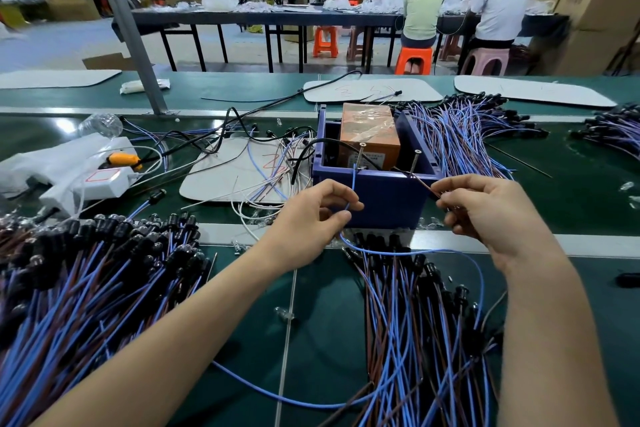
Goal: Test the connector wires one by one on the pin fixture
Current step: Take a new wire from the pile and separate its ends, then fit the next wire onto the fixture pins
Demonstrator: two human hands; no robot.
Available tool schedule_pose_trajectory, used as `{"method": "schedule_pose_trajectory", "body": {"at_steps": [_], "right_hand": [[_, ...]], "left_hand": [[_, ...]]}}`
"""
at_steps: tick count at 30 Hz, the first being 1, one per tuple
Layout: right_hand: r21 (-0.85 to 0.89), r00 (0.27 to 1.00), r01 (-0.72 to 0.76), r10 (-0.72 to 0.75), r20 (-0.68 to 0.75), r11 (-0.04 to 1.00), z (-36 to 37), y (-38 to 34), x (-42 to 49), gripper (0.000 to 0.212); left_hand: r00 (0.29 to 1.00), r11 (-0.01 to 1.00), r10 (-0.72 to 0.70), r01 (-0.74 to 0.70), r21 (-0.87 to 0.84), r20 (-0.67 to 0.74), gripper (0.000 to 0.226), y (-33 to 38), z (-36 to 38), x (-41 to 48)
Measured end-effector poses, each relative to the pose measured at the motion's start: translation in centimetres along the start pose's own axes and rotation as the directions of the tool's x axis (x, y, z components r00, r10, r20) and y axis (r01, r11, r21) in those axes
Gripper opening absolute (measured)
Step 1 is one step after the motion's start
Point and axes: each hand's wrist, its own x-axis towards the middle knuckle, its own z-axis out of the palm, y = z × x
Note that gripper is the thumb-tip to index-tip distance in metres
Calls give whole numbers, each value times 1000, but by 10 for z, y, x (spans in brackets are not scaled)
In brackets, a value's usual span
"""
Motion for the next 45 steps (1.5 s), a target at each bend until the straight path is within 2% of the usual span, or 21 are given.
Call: {"method": "schedule_pose_trajectory", "body": {"at_steps": [7, 20, 25, 28, 34, 38, 41, 45], "right_hand": [[-3, 1000, 2, -2, -10, 1000, -1, 0, 0, 21], [52, 999, -33, 32, 15, 998, -1, 1, 1, 28], [151, 1000, -25, 22, 20, 988, -6, -2, -2, 16], [229, 999, -19, 13, 29, 973, -11, -2, -3, 14], [325, 996, -85, 77, 39, 942, -17, 1, 1, 21], [355, 997, -83, 81, 18, 931, -9, 6, 6, 23], [348, 997, -74, 72, 16, 934, -3, 9, 9, 20], [363, 999, -51, 44, 28, 930, 4, 12, 12, 16]], "left_hand": [[1000, 1000, 0, 1, 11, -18, 17, -3, 0, 1], [998, 999, -8, 11, 41, -68, 15, -5, 2, 2], [993, 997, -52, 58, 56, -107, 9, -1, 4, 3], [983, 994, -105, 105, -12, -152, 12, 5, 7, 6], [914, 913, -334, 253, -319, -230, 18, 10, 22, 19], [845, 849, -427, 250, -466, -323, 21, 11, 29, 26], [793, 842, -460, 246, -481, -400, 21, 14, 33, 30], [779, 793, -501, 237, -562, -378, 15, 18, 41, 31]]}}
